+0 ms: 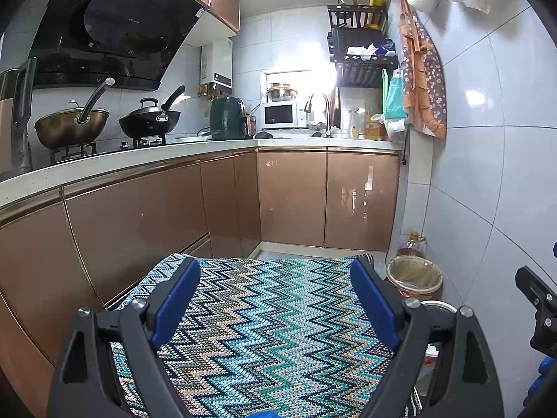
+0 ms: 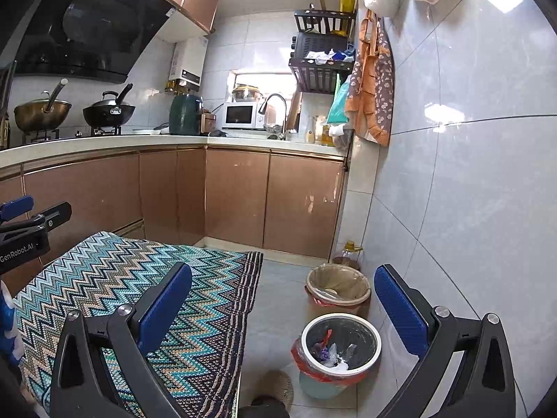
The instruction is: Collect trash
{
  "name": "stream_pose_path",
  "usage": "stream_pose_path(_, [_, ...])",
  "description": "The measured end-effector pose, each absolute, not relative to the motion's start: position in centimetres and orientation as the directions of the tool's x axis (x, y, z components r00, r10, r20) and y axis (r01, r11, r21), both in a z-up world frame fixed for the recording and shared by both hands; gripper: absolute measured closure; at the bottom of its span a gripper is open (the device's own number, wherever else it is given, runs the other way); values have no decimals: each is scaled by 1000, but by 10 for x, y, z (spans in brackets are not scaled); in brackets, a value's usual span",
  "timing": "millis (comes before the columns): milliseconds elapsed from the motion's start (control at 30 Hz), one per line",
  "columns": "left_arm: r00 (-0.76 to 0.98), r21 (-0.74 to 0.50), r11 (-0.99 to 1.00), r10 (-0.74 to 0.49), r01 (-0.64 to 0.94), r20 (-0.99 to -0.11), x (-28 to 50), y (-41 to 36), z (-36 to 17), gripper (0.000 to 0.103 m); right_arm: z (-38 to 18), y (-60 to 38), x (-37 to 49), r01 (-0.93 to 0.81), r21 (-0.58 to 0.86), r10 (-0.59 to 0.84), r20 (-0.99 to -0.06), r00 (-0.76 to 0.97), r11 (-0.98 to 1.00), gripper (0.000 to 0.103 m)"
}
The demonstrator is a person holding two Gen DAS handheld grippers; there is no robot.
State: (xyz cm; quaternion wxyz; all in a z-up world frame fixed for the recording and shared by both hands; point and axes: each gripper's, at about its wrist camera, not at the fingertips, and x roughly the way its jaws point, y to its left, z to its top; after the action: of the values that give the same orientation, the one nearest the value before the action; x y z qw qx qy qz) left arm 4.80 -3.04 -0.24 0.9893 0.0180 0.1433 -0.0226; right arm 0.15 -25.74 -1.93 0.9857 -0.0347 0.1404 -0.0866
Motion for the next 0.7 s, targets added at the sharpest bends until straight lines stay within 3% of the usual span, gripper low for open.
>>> stream_pose_path(700, [956,34,998,-48,60,-289,46,-32,-3,15,-21,-257,3,165,-92,-184,-280,942,982,0])
